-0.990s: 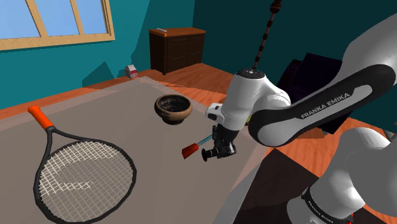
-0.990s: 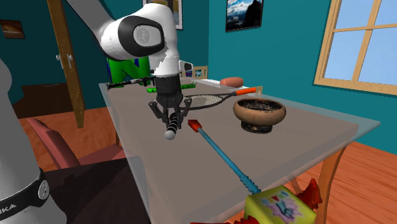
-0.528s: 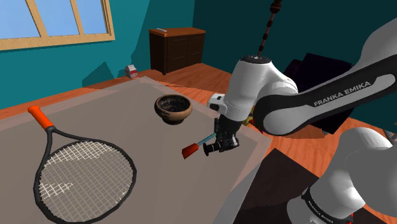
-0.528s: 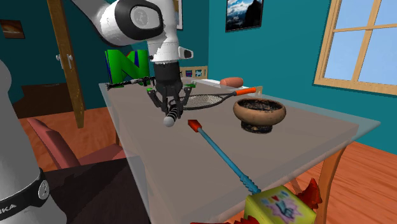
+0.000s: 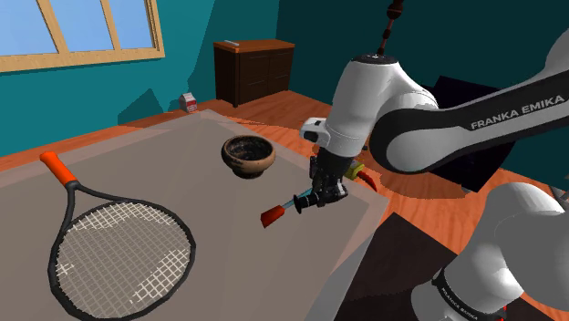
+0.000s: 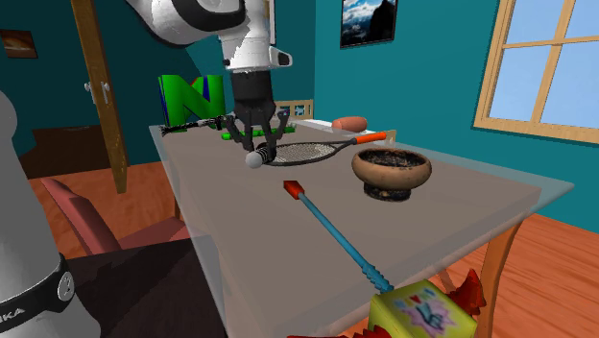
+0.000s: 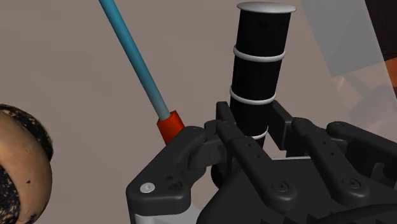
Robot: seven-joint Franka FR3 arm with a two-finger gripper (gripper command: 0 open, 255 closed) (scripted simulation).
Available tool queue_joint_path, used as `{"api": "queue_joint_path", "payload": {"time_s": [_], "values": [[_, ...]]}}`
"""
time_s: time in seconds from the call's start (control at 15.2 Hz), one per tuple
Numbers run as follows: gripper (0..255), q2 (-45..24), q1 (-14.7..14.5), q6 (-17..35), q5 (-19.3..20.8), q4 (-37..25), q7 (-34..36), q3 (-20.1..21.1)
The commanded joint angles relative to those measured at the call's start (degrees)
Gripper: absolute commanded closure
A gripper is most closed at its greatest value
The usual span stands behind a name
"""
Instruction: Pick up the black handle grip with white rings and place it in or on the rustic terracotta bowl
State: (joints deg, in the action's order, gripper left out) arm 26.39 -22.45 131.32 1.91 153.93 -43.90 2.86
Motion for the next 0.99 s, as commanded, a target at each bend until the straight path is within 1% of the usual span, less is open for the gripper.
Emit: {"api": "queue_joint_path", "payload": {"time_s": [0.0,0.59,0.66,0.92], "values": [[255,1.26,-0.14,-2.06,-0.16,-0.76,0.01,0.06],[255,4.6,-0.27,-10.14,-0.4,-5.52,-0.43,-0.14],[255,4.69,-0.27,-10.37,-0.4,-5.66,-0.44,-0.14],[255,-4.46,1.12,-8.57,0.63,-13.1,-2.7,-1.86]]}}
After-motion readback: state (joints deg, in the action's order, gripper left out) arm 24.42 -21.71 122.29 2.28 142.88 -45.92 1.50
